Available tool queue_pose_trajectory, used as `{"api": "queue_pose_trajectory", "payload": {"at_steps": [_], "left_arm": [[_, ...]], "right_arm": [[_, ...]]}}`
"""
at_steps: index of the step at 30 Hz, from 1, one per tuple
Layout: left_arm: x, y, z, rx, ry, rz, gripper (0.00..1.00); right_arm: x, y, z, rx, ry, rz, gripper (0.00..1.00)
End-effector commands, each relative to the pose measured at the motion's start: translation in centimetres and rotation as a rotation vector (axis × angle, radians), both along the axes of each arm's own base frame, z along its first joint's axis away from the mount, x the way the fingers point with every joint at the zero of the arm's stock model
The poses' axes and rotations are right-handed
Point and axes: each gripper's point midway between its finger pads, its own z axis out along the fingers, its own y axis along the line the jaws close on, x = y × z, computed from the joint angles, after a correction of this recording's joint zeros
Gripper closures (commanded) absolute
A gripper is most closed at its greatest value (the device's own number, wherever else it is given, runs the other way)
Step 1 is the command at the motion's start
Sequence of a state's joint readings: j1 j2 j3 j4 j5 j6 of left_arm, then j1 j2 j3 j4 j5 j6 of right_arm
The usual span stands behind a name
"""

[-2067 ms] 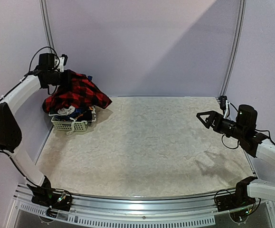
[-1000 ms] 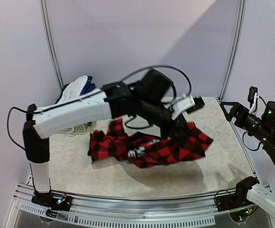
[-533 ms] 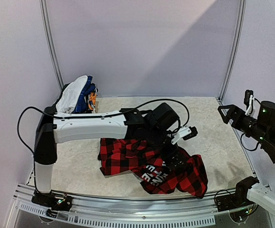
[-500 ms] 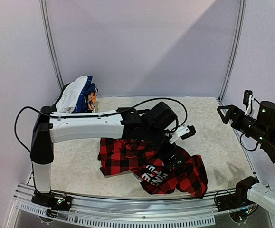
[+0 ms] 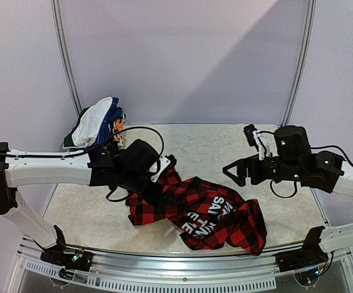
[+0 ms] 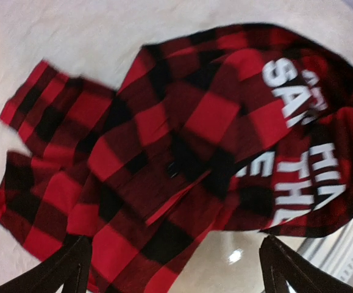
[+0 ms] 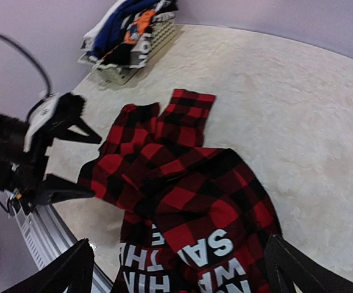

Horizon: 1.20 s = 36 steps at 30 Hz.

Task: Fold and stack the mixed laundry pile
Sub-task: Adjust the crumpled shirt at the center of the board.

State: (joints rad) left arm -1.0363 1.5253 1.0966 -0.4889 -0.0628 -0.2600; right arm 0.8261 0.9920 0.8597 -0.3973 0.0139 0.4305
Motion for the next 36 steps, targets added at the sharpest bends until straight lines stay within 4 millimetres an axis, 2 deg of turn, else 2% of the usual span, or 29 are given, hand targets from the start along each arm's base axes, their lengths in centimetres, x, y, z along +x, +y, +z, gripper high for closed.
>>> {"api": "queue_pose_trajectory", "payload": {"at_steps": [1,5,8,10,13,15,16,18,21,23,29,32,36], "left_arm": [[0.3,5.5,-3.2,0.081,0.008,0.203,0.03],[-0.8,7.3,-6.0,0.105,0.062,0.250,0.08],[-1.1,8.2,-7.2,0.119,0.073,0.282,0.09],[-1.4,8.7,-8.0,0.127,0.081,0.290,0.10],[-1.7,8.8,-9.4,0.123,0.104,0.284,0.16],[-1.7,8.5,-9.8,0.111,0.108,0.275,0.25],[-1.6,8.2,-10.0,0.102,0.105,0.271,0.33],[-1.1,7.9,-10.0,0.080,0.090,0.277,0.56],[-0.2,7.5,-9.8,0.064,0.072,0.292,0.87],[0.5,7.4,-9.4,0.064,0.050,0.308,0.99],[2.3,7.4,-7.4,0.037,-0.002,0.355,1.00],[3.0,7.6,-5.7,0.020,-0.026,0.371,1.00],[4.4,8.0,-3.1,-0.002,-0.063,0.395,1.00]], "right_arm": [[-3.1,4.7,-0.9,-0.171,-0.088,0.203,0.02],[-8.0,9.8,-3.2,-0.317,-0.125,0.423,0.02],[-11.0,13.0,-4.9,-0.348,-0.119,0.553,0.04],[-12.7,14.1,-6.1,-0.361,-0.102,0.611,0.07],[-14.5,15.2,-9.6,-0.429,-0.051,0.673,0.13],[-15.2,15.3,-11.5,-0.451,-0.007,0.690,0.20],[-15.5,15.3,-12.3,-0.462,0.010,0.694,0.24],[-16.0,15.0,-14.0,-0.490,0.043,0.696,0.31],[-16.5,14.9,-15.4,-0.522,0.074,0.699,0.42],[-16.9,15.4,-15.8,-0.534,0.073,0.713,0.43],[-16.5,15.7,-18.5,-0.614,0.083,0.693,0.44],[-16.1,15.7,-19.6,-0.649,0.089,0.677,0.43],[-15.1,15.3,-20.3,-0.695,0.068,0.627,0.37]]}}
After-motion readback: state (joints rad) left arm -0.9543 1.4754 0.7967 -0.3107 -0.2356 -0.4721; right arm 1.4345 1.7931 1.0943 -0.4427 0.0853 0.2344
